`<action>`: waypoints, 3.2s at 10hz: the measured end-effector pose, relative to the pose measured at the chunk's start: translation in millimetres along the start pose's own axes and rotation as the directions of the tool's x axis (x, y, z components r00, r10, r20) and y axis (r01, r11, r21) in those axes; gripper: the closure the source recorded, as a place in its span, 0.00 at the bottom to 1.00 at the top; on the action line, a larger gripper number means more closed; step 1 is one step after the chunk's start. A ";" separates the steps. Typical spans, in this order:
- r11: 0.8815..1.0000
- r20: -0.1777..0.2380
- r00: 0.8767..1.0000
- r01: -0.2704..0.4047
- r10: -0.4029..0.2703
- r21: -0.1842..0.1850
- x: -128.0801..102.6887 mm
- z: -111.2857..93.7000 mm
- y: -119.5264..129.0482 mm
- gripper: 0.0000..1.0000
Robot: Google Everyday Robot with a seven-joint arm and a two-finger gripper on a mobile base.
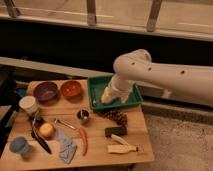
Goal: Place apple in table surface
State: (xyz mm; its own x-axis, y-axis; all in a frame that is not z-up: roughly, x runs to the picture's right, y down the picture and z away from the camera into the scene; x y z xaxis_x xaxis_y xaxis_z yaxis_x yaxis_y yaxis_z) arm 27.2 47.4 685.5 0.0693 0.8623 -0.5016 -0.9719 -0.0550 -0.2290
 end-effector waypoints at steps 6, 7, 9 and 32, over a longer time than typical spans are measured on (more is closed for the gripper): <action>0.967 -0.034 0.978 0.196 -0.204 -0.164 -15.1 40.1 161.6 0.34; 0.961 -0.039 0.975 0.211 -0.221 -0.178 -12.5 43.5 174.3 0.34; 0.963 -0.037 0.976 0.204 -0.213 -0.174 -14.3 43.1 169.0 0.34; 0.926 -0.291 0.889 0.289 -0.353 -0.243 21.4 186.3 282.9 0.34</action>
State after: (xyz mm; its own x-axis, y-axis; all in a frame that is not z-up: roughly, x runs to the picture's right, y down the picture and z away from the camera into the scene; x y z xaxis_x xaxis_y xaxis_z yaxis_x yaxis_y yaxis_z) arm -288.2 144.0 765.4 0.4707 0.6395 -0.6079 -0.8253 0.0756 -0.5596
